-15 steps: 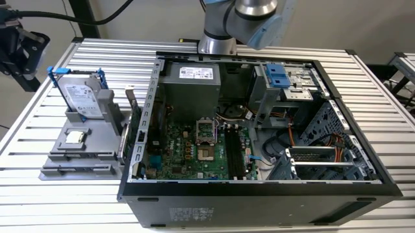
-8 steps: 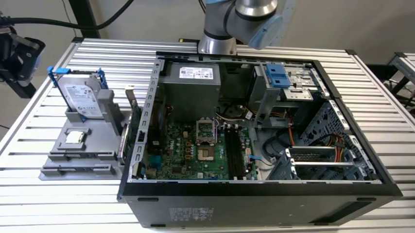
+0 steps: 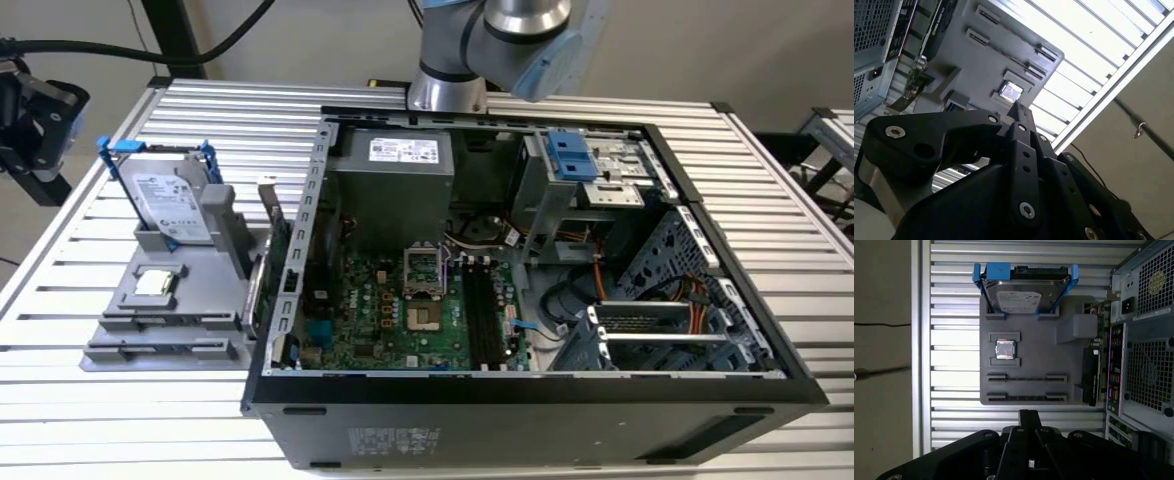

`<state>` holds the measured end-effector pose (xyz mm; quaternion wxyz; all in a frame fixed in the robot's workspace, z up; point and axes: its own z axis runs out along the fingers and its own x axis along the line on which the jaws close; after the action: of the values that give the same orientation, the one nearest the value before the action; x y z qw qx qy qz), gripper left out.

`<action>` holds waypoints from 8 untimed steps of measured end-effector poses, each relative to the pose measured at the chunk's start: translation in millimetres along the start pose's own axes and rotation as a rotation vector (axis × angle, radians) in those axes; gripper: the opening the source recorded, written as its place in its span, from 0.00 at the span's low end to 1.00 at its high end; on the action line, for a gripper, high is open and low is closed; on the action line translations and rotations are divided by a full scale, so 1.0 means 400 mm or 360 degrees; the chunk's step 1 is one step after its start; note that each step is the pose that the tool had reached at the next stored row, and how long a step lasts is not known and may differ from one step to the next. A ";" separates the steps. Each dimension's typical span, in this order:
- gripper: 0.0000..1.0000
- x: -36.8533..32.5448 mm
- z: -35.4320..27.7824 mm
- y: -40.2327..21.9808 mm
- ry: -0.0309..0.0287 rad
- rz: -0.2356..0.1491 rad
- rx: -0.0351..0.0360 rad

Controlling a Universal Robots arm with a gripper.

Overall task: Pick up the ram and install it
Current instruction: 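Pick up the ram and move it above insertion slot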

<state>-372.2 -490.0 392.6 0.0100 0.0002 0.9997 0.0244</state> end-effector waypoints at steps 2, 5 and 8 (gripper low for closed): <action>0.00 0.000 0.000 0.000 0.00000 0.0000 0.0000; 0.00 0.000 0.000 0.000 0.00000 0.0000 0.0000; 0.00 0.000 0.000 0.000 -0.00001 0.0000 0.0000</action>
<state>-372.3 -490.0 392.5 0.0100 0.0002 0.9997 0.0244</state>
